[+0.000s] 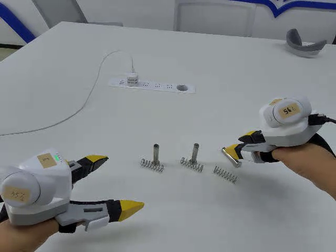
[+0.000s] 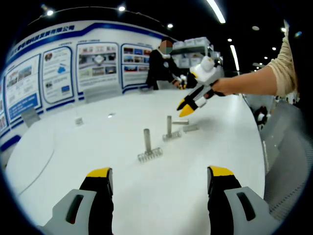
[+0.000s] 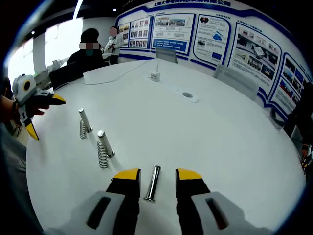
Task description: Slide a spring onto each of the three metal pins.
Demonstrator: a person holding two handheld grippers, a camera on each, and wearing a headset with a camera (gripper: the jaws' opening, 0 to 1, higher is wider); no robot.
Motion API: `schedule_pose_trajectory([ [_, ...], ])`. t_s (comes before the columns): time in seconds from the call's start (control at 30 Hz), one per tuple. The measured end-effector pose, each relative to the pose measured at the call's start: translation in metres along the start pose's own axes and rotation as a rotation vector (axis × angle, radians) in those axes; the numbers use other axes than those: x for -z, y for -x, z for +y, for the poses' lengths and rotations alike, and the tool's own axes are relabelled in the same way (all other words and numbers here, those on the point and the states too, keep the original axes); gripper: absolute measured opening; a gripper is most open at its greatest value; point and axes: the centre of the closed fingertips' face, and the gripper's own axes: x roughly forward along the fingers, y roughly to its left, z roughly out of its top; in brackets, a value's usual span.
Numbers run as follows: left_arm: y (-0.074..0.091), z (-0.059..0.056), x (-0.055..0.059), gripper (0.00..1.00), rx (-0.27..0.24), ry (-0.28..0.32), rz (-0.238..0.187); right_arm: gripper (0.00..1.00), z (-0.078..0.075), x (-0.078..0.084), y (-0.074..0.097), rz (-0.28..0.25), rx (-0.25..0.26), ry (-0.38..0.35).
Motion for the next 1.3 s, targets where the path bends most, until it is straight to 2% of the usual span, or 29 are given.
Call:
schedule_pose_trajectory([
  [0.3,0.000,0.000,0.001,0.80,0.000,0.003,0.002,0.23,0.000,0.003,-0.015,0.037,-0.003,0.009],
  [0.47,0.000,0.001,0.002,0.80,0.000,0.003,0.003,0.20,-0.003,0.009,-0.023,0.059,-0.001,-0.017],
  [0.7,0.000,0.002,0.004,0.79,0.000,0.006,0.007,0.18,-0.002,0.009,-0.029,0.064,-0.001,-0.044],
  [1.3,0.002,0.004,0.006,0.78,-0.008,0.014,0.007,0.13,0.001,0.015,-0.033,0.100,-0.008,-0.085],
])
